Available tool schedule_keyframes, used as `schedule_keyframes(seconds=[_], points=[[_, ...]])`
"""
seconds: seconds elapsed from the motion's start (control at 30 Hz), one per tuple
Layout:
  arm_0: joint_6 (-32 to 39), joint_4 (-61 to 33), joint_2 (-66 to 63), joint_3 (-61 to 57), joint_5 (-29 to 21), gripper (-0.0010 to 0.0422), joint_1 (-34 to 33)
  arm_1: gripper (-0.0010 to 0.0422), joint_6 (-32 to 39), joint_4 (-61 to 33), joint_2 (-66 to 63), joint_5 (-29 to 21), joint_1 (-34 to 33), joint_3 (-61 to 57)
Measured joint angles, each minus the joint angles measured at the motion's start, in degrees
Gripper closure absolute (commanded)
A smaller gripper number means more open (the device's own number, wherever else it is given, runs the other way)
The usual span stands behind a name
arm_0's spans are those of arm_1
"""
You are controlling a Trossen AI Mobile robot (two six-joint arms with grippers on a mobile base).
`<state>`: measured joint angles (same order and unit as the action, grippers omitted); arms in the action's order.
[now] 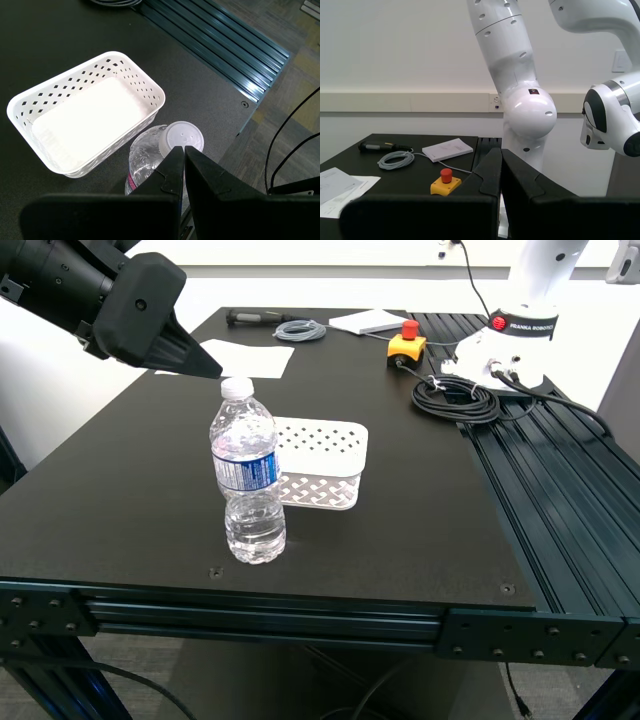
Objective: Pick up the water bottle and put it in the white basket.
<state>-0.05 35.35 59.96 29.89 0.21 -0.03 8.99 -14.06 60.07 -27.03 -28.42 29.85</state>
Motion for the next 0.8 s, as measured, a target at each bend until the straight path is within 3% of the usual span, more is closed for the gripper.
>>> schedule_keyframes(seconds=[0.13, 0.4, 0.53, 0.8], points=[[0.0, 0.0, 0.0, 0.0, 0.0, 0.0412, 0.0, 0.0361, 3.3, -1.4, 0.0, -0.1, -0.6, -0.3], [0.0, 0.0, 0.0, 0.0, 0.0, 0.0412, 0.0, 0.0217, 4.9, 0.1, 0.0, -1.0, -1.1, -3.8], [0.0, 0.0, 0.0, 0.0, 0.0, 0.0412, 0.1, 0.0211, 4.9, 2.9, 0.2, -1.6, -1.9, -3.8], [0.0, 0.0, 0.0, 0.0, 0.0, 0.0412, 0.0, 0.0266, 4.8, 7.8, 9.9, -1.7, -3.6, -3.7]])
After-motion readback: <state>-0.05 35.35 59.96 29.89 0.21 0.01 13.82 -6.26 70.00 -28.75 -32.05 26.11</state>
